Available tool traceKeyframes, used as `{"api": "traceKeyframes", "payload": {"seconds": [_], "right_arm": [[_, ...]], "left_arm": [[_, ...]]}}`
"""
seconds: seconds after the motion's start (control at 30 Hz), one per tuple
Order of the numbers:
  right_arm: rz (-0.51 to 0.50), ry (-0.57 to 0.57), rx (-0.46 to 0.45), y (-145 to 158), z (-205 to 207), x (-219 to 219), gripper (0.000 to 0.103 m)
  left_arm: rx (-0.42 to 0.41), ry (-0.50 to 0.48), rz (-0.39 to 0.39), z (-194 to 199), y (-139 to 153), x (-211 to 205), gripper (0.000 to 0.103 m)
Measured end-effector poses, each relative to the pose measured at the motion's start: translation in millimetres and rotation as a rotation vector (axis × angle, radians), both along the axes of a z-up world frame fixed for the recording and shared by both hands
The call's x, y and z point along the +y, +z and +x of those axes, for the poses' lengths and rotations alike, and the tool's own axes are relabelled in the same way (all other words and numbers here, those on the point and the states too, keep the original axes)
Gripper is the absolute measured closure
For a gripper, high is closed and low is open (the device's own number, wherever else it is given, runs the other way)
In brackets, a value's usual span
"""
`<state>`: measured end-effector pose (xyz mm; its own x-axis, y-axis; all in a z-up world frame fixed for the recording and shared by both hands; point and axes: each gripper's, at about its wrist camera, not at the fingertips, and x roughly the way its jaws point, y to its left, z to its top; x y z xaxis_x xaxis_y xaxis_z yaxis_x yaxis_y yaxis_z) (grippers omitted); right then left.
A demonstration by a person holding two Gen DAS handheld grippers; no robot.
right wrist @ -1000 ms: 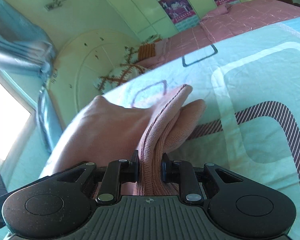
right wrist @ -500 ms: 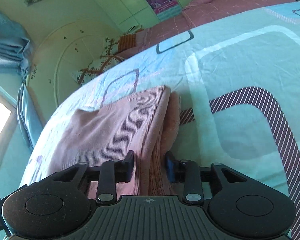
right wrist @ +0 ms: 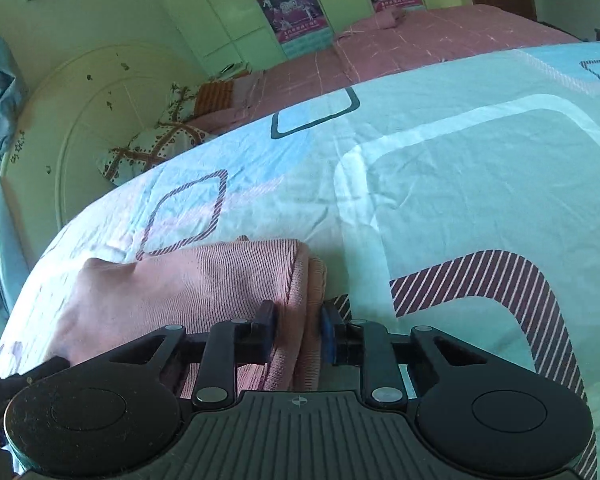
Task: Fold small clothes
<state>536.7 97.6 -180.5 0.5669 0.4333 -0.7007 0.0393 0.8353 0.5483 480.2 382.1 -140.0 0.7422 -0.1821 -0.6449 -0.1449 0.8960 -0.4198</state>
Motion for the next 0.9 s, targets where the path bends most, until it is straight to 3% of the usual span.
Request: {"api": "traceKeyframes", "payload": {"seconds": [0.1,0.2,0.37,0.43,0.57,0.7,0.77,0.9], "right_arm": [[0.030,0.043,-0.022,16,-22,-8,0.077],[0.086,0.084,-0.016,26,-52,-15,0.058],[0.074,0.115,0.005,27,-102,-13,0.058],[0.017,0.106,0.003,23,-116,-12,0.070],[0.071,0.039,0.053,13,-125,-22,0.070],[-0.006,0.062,-0.020,33,-148,-18,0.070],[-0.083,0.067,0.009,24,-156,-15,0.070],[-0.052,0.021,0.036,18,-163,-17,0.070]], "left_arm": [[-0.010,-0.053,0.044,-23,8,-2,0.026],[0.002,-0.096,0.054,-51,5,-3,0.026],[0.032,-0.078,0.017,-78,-4,1,0.028],[0.047,-0.090,0.034,-83,-6,-4,0.031],[0.080,-0.131,0.079,-93,-2,-16,0.036],[0.085,-0.149,0.121,-107,-5,-25,0.033],[0.088,-0.153,0.133,-108,-8,-26,0.033],[0.117,-0.160,0.144,-105,-3,-29,0.033]]}}
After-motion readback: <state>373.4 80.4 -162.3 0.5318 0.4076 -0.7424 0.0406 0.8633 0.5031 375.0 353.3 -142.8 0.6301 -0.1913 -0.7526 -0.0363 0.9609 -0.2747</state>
